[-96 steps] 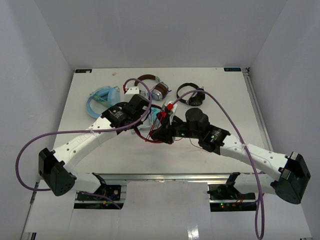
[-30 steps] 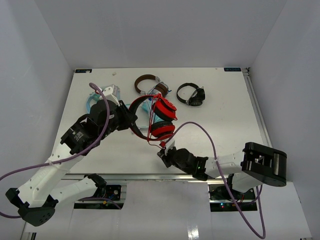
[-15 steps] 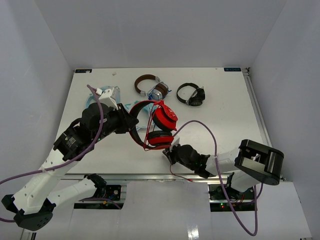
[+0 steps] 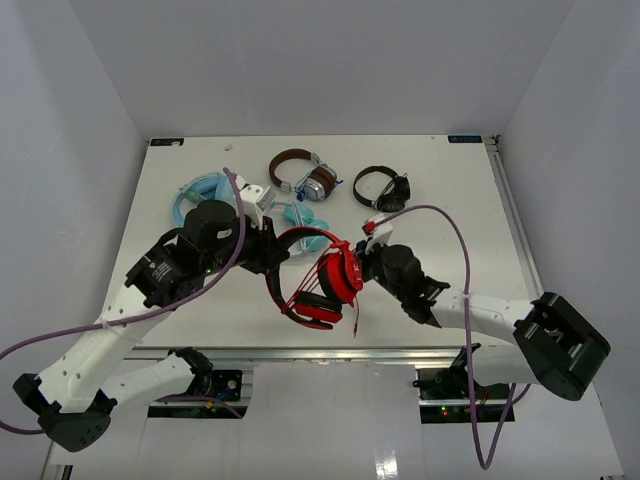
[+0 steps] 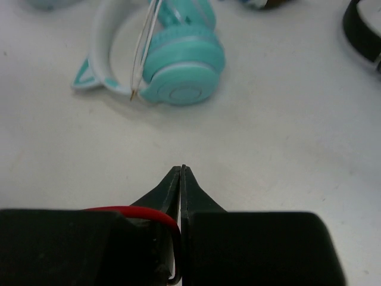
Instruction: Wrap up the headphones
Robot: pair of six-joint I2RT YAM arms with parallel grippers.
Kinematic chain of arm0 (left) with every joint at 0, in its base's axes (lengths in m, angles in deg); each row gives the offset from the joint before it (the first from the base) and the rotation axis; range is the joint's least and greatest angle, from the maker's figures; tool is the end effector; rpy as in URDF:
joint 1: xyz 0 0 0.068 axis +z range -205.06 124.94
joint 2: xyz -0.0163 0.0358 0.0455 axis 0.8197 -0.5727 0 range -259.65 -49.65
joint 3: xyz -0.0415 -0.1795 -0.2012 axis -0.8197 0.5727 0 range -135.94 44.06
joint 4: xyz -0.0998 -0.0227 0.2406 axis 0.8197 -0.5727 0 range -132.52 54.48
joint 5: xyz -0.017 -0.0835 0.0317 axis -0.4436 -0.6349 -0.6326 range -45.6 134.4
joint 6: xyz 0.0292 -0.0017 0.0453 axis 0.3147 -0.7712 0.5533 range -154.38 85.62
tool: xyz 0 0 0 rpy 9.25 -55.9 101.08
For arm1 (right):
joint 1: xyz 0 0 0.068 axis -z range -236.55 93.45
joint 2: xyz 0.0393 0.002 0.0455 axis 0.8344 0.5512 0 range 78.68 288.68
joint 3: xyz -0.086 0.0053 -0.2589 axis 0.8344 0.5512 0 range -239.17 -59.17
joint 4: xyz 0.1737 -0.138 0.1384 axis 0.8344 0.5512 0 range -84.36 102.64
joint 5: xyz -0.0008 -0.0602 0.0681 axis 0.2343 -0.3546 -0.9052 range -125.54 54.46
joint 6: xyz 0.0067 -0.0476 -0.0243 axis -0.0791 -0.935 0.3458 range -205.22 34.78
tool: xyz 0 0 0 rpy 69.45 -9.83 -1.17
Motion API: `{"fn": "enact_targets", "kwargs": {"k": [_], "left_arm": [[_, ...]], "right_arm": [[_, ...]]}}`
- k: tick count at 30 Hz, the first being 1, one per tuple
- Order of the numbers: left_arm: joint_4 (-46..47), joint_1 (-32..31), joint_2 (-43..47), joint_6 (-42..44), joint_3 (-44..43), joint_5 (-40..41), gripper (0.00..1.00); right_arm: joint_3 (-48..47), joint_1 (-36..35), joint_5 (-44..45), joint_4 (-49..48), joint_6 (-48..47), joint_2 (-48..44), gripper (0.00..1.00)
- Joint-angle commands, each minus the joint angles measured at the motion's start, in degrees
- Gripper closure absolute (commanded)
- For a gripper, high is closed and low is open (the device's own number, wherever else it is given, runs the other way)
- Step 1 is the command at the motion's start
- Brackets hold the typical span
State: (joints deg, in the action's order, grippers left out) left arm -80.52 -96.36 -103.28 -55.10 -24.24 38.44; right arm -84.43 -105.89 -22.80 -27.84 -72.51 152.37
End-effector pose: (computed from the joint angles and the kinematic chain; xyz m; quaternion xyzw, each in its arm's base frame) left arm 0.1325 -0.1214 0.3909 0.1802 0.8477 -0.2947 0.4026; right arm 0.1742 0.1909 0.1954 -0.1835 0.7695 0.2366 0.5641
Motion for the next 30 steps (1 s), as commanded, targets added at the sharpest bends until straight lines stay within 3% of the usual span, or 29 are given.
{"fn": "enact_targets", "kwargs": {"k": [1, 4, 8, 14, 21, 24, 30], "left_arm": [[1.10, 0.21, -3.14, 5.66, 1.37, -4.28, 1.00], [0.91, 0.17, -5.34, 7.68, 2.23, -1.24, 1.00], [0.01, 0.08, -8.89, 8.06, 1.78, 9.55, 1.00], [-0.90, -0.52, -14.40, 7.84, -1.10, 22.11, 1.00], [-2.75, -2.11, -18.72, 3.24, -3.35, 41.03, 1.00], [-3.57, -2.10, -19.30, 0.75, -3.93, 43.52, 1.00], [-3.52, -2.03, -18.22, -0.36, -2.68, 44.04, 1.00]], "right_arm": [[-10.12, 6.64, -6.75, 12.25, -1.77, -5.05, 0.92], [-19.36, 9.78, -11.92, 22.67, -4.70, -5.51, 0.92], [-29.90, 10.67, -16.07, 35.93, -7.51, -5.22, 0.92], [-39.17, 10.58, -19.78, 46.08, -8.88, -3.79, 0.92], [-44.52, 10.57, -22.18, 51.16, -10.75, -1.54, 0.92], [-44.21, 10.19, -24.91, 51.16, -10.11, -1.94, 0.92], [-40.22, 9.61, -21.54, 49.97, -8.62, -4.18, 0.92]]}}
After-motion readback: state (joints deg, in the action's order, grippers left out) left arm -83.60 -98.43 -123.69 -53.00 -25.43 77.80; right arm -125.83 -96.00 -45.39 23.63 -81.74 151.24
